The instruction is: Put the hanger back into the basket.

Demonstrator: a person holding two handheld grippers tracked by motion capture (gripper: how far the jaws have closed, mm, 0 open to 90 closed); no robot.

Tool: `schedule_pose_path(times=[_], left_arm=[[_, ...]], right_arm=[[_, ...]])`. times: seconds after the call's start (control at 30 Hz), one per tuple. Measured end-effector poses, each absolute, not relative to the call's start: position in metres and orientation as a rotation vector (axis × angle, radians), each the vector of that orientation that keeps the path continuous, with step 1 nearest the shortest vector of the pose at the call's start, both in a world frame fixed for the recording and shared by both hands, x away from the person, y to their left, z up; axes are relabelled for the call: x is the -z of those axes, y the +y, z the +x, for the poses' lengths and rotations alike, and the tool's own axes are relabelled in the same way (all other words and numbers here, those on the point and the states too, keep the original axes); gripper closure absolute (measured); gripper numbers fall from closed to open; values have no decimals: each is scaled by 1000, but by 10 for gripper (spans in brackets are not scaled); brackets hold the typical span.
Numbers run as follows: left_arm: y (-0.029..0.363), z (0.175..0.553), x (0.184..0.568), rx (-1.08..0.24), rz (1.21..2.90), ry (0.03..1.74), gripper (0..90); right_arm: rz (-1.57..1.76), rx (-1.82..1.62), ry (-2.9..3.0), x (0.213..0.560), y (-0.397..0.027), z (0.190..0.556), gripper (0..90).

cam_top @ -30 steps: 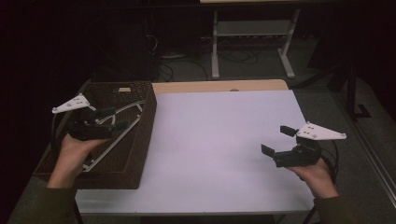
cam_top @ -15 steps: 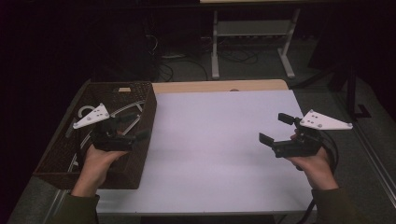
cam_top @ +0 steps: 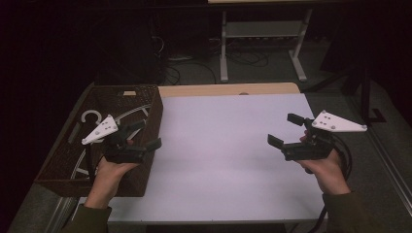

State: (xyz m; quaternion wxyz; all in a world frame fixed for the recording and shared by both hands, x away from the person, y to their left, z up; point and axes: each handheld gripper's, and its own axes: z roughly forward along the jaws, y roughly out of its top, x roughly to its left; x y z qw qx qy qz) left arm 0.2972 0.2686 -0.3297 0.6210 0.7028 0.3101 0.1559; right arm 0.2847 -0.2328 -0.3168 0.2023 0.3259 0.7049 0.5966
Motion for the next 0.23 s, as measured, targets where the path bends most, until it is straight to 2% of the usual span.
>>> schedule_pose_path(times=[0.23], left_arm=[[267, 297, 330, -350, 1615, 707, 0]], right_arm=[[910, -1661, 1974, 319, -233, 285, 0]])
